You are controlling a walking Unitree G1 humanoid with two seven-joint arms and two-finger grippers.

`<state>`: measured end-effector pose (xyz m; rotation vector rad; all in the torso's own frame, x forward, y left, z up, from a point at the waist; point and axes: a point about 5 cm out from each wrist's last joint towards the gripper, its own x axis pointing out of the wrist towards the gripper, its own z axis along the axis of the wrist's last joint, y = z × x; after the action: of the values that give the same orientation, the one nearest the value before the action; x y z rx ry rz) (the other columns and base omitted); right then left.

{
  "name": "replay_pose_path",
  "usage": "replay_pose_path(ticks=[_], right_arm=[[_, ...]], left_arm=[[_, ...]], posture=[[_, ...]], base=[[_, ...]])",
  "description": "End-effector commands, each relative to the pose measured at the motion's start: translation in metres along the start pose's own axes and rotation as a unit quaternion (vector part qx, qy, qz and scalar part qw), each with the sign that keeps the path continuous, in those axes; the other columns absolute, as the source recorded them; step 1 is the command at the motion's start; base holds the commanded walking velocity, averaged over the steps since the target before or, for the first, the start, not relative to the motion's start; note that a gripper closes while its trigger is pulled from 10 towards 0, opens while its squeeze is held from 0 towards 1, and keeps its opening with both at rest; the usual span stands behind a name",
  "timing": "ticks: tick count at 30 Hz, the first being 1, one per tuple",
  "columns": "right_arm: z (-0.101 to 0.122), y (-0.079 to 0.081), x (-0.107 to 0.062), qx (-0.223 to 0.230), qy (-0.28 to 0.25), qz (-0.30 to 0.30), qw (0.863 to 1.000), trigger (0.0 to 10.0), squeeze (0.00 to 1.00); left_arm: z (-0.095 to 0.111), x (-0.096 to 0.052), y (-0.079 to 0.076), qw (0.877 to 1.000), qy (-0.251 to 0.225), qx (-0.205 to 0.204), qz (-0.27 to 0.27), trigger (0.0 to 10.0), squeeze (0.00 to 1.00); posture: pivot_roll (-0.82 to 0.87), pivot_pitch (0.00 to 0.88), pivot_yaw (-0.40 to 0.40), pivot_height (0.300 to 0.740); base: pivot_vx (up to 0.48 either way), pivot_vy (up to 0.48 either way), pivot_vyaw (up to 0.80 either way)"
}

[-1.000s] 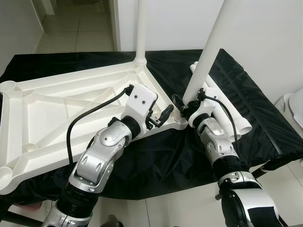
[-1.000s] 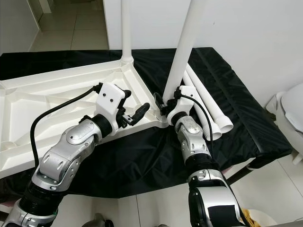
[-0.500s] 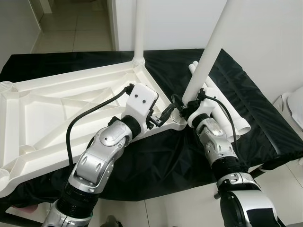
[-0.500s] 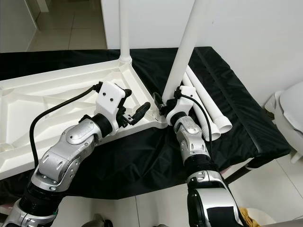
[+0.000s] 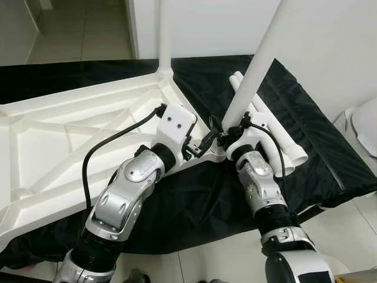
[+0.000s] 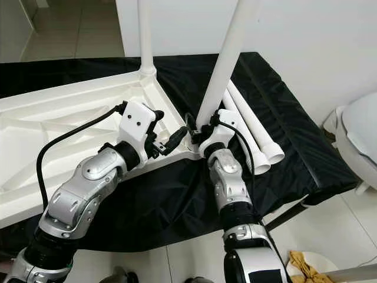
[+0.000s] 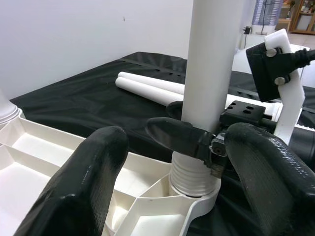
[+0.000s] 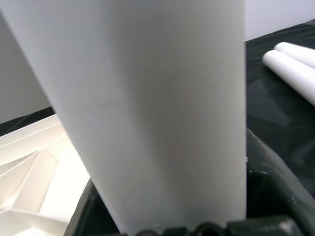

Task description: Building children table

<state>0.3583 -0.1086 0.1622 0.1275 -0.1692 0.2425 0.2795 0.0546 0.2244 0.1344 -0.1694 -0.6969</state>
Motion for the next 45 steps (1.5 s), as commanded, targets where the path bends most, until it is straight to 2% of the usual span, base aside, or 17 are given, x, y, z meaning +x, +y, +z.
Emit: replay_pose_path(ticks=[1, 7, 11, 16, 21, 24, 33, 45], right_arm=[[-0.030, -0.005, -0.012, -0.005, 0.067, -0.028, 0.997, 10.0, 0.00], [-0.021, 0.011, -0.008, -0.033, 0.036, -0.049, 0.998, 10.0, 0.00], [-0.017, 0.021, -0.007, -0.034, 0.017, -0.069, 0.997, 10.0, 0.00], [-0.017, 0.023, -0.009, -0.036, 0.012, -0.088, 0.995, 10.0, 0.00], [-0.014, 0.024, -0.013, -0.036, -0.012, -0.153, 0.987, 10.0, 0.00], [-0.012, 0.026, -0.014, -0.033, -0.020, -0.164, 0.986, 10.0, 0.00], [-0.009, 0.032, -0.017, -0.015, -0.033, -0.174, 0.984, 10.0, 0.00], [-0.007, 0.027, -0.003, 0.023, -0.006, -0.151, 0.988, 10.0, 0.00]], left_arm=[[0.000, -0.002, -0.002, 1.000, 0.002, 0.001, 0.000, 10.0, 0.00], [0.000, -0.002, -0.002, 1.000, 0.002, 0.000, 0.000, 10.0, 0.00], [0.000, -0.002, -0.003, 1.000, 0.001, 0.000, 0.002, 10.0, 0.00], [0.000, -0.002, -0.002, 1.000, 0.001, 0.000, 0.003, 10.0, 0.00], [0.000, -0.002, -0.001, 1.000, 0.001, 0.001, 0.005, 10.0, 0.00], [0.001, -0.002, -0.001, 1.000, 0.000, 0.001, 0.005, 10.0, 0.00], [0.001, -0.002, -0.001, 1.000, 0.000, 0.003, 0.004, 10.0, 0.00], [0.001, -0.001, -0.001, 1.000, 0.000, 0.005, 0.003, 10.0, 0.00]], posture=[[0.02, 0.112, -0.032, 0.740], [0.02, 0.113, -0.038, 0.740], [0.02, 0.114, -0.043, 0.740], [0.02, 0.114, -0.044, 0.740], [0.02, 0.113, -0.043, 0.740], [0.02, 0.113, -0.043, 0.740], [0.02, 0.113, -0.040, 0.740], [0.02, 0.112, -0.035, 0.740]], base=[[0.000, 0.000, 0.00], [0.000, 0.000, 0.00], [0.000, 0.000, 0.00], [0.000, 0.000, 0.00], [0.000, 0.000, 0.00], [0.000, 0.000, 0.00], [0.000, 0.000, 0.00], [0.000, 0.000, 0.00]])
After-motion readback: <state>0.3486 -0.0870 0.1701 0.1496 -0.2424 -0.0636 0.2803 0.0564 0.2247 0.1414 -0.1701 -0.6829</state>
